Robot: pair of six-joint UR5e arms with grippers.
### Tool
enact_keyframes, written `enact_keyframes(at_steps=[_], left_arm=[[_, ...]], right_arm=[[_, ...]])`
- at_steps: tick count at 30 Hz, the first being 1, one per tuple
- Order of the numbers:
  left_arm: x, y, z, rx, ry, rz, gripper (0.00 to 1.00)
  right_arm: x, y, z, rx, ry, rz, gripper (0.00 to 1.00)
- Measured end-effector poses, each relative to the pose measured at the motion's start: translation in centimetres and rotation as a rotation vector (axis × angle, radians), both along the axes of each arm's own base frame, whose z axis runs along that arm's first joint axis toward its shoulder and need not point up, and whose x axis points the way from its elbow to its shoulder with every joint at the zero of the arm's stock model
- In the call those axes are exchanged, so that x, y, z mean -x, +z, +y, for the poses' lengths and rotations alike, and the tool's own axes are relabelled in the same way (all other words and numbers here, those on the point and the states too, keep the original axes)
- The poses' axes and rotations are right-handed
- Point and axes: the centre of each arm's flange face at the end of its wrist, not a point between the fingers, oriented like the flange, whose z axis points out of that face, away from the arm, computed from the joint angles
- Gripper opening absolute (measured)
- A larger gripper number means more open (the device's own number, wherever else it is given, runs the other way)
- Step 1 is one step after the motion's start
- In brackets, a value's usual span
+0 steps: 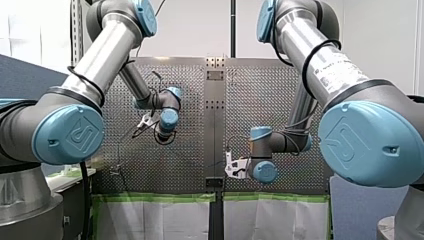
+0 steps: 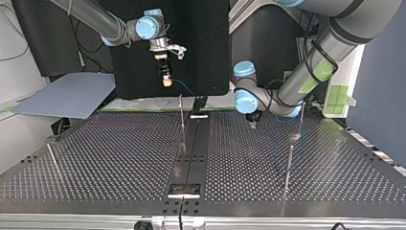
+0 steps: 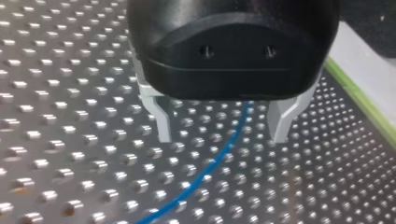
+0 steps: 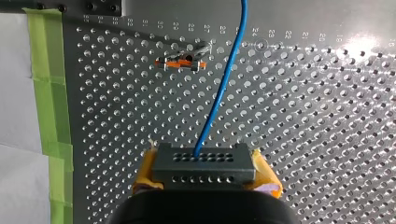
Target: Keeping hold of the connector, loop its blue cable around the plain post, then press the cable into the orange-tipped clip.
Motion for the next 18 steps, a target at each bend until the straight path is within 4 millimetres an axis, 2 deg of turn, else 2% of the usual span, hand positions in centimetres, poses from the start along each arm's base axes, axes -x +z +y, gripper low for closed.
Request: enact_keyframes(at_steps=[11,18], left_arm=[[-0.9,-2.2,-0.9,0.045,-0.042,0.03,0.98],[-0.8,-5.5,-2.3,0.096,-0.09,0.067,0.98]], right_arm=[[0.0,0.0,0.0,-0.003,0.002,0.002,0.0],[0.0,0.0,0.1,-0.005,0.002,0.004,0.0]])
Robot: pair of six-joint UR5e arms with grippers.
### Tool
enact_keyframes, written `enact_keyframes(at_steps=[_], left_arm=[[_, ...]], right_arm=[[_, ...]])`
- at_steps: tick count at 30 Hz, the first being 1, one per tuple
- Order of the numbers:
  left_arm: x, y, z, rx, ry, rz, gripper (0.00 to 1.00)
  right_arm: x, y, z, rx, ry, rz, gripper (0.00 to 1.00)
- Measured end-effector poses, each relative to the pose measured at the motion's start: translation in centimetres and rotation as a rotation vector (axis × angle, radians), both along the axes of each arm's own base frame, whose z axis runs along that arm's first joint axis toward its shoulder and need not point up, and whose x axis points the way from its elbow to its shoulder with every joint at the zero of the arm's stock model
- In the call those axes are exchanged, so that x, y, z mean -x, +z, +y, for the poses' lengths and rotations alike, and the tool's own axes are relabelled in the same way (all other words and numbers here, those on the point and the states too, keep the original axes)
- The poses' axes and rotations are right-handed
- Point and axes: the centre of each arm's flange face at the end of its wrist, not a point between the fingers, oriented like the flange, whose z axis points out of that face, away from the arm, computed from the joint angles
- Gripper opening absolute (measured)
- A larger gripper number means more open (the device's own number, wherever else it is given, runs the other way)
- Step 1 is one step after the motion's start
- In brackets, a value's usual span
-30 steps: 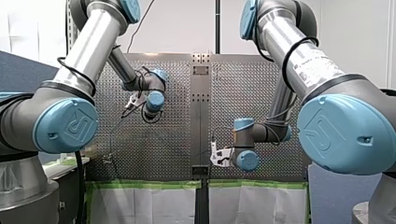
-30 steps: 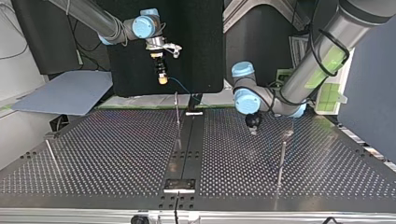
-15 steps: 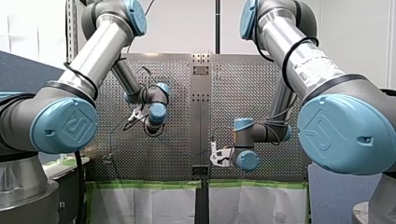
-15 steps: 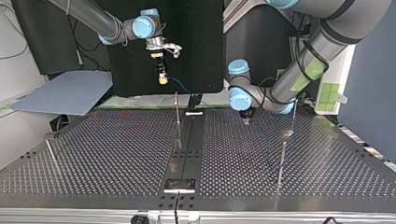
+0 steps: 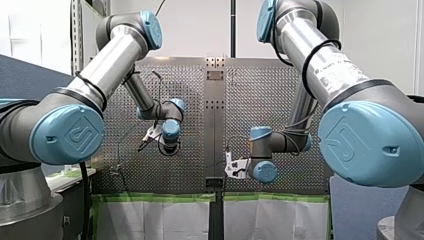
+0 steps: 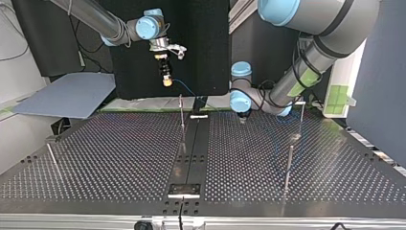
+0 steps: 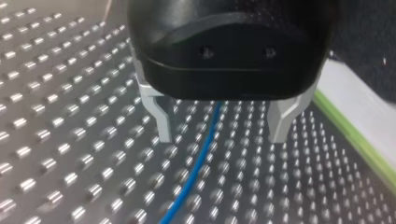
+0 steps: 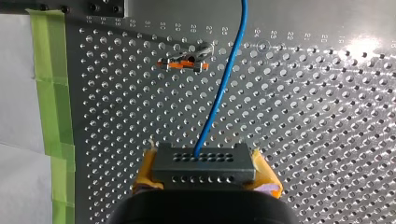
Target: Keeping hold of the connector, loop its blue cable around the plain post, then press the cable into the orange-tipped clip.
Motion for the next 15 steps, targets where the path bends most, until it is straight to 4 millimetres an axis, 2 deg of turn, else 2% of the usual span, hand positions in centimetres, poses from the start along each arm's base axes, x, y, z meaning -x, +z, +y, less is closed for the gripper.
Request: enact_keyframes(at_steps=[10,15], left_arm=[[0.7,-1.3,-1.8,0.06,-0.052,0.03,0.98],[1.1,-3.1,-3.0,0.069,-0.077,0.066,0.98]], right_arm=[[-0.1,0.1,0.0,0.001,0.0,-0.001,0.0],[0.0,0.1,-0.1,0.002,0.0,-0.001,0.0]])
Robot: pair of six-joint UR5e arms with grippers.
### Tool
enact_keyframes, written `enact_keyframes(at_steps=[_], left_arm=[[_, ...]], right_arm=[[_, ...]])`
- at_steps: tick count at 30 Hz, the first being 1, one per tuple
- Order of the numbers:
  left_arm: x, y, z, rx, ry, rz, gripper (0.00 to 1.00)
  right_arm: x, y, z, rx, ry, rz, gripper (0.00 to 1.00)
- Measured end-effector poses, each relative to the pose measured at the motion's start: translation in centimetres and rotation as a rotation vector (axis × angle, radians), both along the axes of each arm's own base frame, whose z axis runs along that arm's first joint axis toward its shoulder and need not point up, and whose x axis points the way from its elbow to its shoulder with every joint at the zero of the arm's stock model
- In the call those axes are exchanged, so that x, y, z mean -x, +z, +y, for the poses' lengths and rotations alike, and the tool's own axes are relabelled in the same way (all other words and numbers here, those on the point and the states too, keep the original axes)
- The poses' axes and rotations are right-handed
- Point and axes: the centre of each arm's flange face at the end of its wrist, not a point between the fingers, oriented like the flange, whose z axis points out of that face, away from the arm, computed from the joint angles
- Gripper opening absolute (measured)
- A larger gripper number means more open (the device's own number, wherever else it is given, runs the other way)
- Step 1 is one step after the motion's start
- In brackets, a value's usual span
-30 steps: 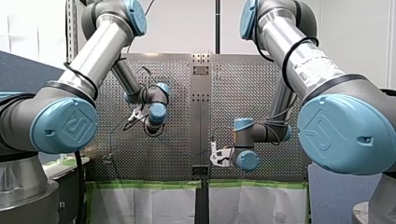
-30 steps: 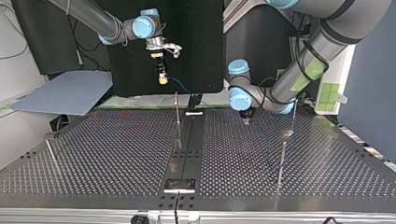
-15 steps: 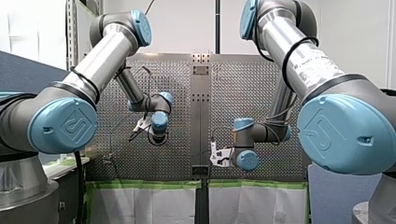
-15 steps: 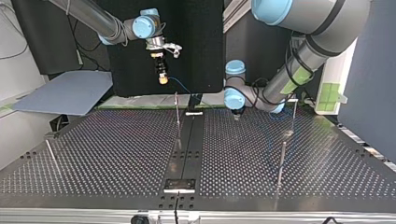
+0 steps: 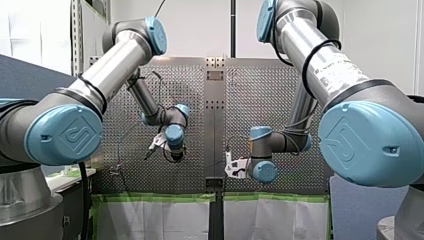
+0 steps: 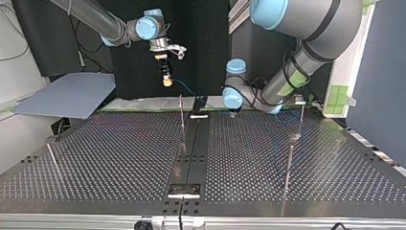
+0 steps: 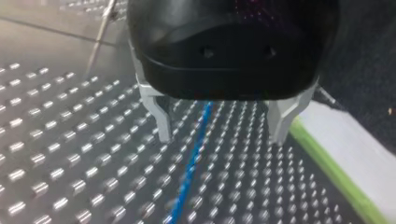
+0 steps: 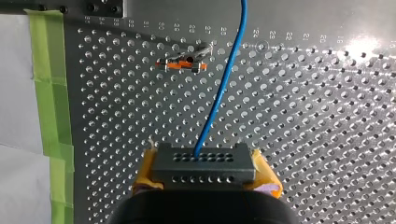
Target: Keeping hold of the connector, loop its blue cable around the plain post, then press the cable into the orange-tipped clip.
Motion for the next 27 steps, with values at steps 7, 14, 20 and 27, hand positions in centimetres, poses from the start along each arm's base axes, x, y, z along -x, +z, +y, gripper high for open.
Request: enact_keyframes(at_steps=[7,14,20,27], left_arm=[[0.9,-2.6,-1.8,0.017,-0.034,0.055,0.98],[1.0,-3.2,-3.1,0.104,-0.064,0.043,0.98],[0.7,-3.1,-4.1,0.196,-0.09,0.019,0.98],[0.6,-3.1,-5.0,0.304,-0.12,0.021,0.98]], right_arm=[[0.0,0.0,0.0,0.0,0.0,0.0,0.0],[0.0,0.0,0.1,-0.001,0.001,-0.001,0.0],[0.0,0.0,0.0,-0.001,-0.001,-0.001,0.0],[0.2,0.0,-0.2,0.0,-0.005,-0.001,0.0]])
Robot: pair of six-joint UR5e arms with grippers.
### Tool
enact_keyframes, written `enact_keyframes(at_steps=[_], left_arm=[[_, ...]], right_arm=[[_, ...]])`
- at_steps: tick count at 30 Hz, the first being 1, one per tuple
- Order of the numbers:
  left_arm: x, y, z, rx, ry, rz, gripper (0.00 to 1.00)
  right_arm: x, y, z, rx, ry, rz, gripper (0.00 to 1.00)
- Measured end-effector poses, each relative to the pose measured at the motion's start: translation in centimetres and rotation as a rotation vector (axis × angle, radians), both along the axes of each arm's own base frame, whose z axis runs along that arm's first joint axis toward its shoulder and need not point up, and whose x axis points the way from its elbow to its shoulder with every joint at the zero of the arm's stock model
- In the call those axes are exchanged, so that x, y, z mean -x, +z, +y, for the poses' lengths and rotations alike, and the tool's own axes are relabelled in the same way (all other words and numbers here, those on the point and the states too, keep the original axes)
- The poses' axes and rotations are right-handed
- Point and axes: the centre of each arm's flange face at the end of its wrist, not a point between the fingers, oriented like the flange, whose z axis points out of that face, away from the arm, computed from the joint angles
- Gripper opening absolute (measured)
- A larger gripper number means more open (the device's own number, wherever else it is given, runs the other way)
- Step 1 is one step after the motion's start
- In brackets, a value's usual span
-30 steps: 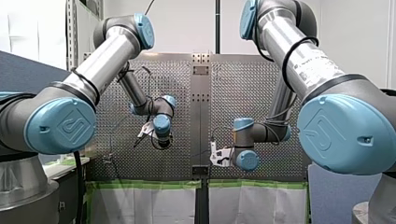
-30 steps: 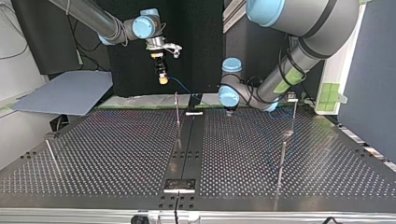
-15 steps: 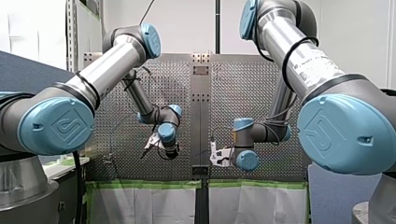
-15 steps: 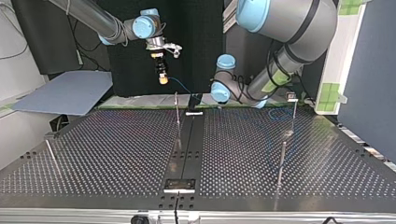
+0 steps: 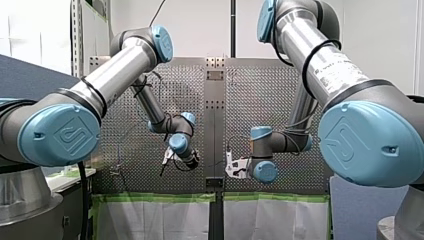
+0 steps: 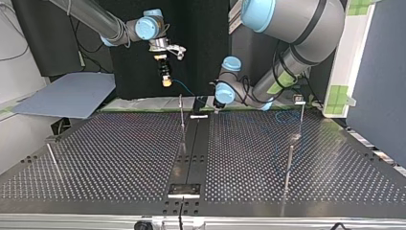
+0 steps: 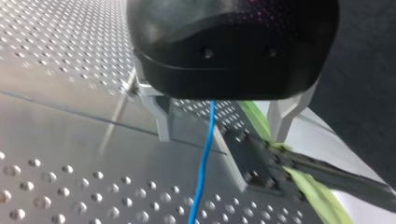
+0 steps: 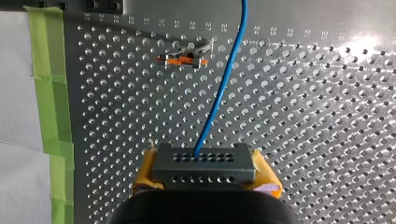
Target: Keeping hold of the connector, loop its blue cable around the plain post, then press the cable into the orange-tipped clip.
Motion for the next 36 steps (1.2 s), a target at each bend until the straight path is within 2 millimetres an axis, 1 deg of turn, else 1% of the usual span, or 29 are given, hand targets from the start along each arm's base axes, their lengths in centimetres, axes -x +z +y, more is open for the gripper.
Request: enact_keyframes(at_steps=[12,18,27,35,36], left_arm=[[0.6,-0.1,-1.3,0.155,-0.05,0.055,0.98],[1.0,-0.2,-1.7,0.215,-0.044,0.076,0.98],[2.7,-1.4,-2.4,0.273,-0.017,0.081,0.98],[2.4,-1.2,-3.3,0.312,-0.028,0.024,0.98],[2.4,-1.1,-3.4,0.313,-0.029,0.018,0.96]], right_arm=[[0.0,0.0,-0.2,0.007,-0.001,-0.005,0.0],[0.1,0.0,-0.2,0.005,-0.001,-0.004,0.0],[0.0,0.0,-0.1,0.004,0.0,-0.002,0.0],[0.0,0.0,-0.1,0.004,0.002,-0.002,0.0],[0.0,0.0,-0.1,0.004,0.002,-0.002,0.0]])
